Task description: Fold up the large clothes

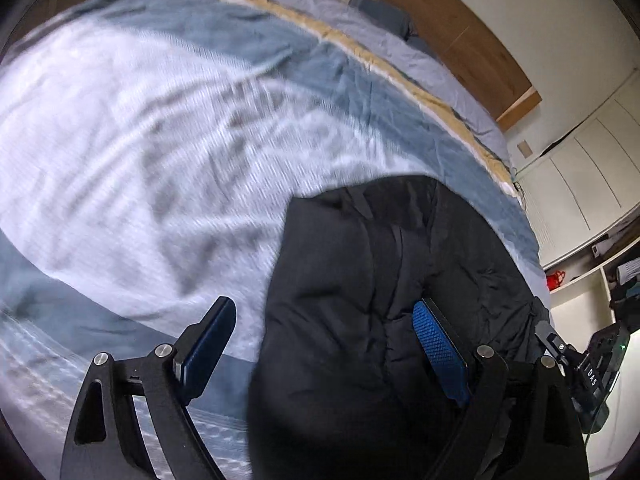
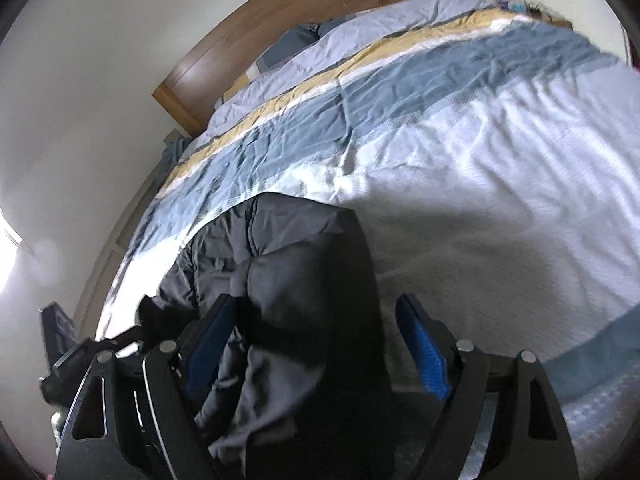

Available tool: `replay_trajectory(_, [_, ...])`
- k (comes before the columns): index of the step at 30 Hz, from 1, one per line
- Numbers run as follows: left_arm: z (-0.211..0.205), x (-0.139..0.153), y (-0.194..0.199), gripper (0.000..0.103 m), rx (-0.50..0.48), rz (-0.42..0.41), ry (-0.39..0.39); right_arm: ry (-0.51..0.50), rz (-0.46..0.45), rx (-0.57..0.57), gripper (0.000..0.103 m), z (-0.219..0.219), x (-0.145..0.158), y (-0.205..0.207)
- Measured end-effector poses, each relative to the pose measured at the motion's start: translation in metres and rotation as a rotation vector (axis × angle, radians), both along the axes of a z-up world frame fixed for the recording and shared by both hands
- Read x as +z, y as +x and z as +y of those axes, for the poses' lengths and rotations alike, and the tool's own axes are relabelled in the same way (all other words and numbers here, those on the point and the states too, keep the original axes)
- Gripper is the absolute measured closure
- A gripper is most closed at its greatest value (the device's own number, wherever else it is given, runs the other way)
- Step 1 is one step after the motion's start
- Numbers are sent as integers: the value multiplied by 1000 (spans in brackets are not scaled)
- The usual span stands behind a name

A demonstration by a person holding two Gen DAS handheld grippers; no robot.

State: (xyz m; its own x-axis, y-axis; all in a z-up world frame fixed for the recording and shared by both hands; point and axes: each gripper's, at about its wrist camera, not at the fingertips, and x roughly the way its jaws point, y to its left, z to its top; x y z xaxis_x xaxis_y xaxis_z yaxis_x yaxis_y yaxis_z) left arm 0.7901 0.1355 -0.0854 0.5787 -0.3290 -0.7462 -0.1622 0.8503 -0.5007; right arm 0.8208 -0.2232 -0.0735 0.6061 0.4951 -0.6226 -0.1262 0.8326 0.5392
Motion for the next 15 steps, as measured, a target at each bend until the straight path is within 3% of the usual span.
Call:
replay_trajectory(2, [-9,-7,5,18,-14,28,-13,-13,2,23,34,7,-2,4])
replay_trajectory(3, [-16,-8,7,27,-28,37,1,-23,3,32,47,10,-1,6])
replay_trajectory(4, [-22,-7,8,42,-45,39,14,-37,7,41,62,13,1,7])
replay_trajectory(5, [-26,-6,8,60,-59,43,26,-54,7,53,70,18,4,8])
replay_trajectory(6, [-29,-5,7,67,-66,48,34,-82,5,66,82,22,7,6])
replay_trajectory(8, [-32,1,2,82,-75,48,46,-123,5,86,88,26,12,2])
replay_trajectory(15, [-32,43,-42,89,-110,-12,67,-154,-37,158,91,25,53,-53])
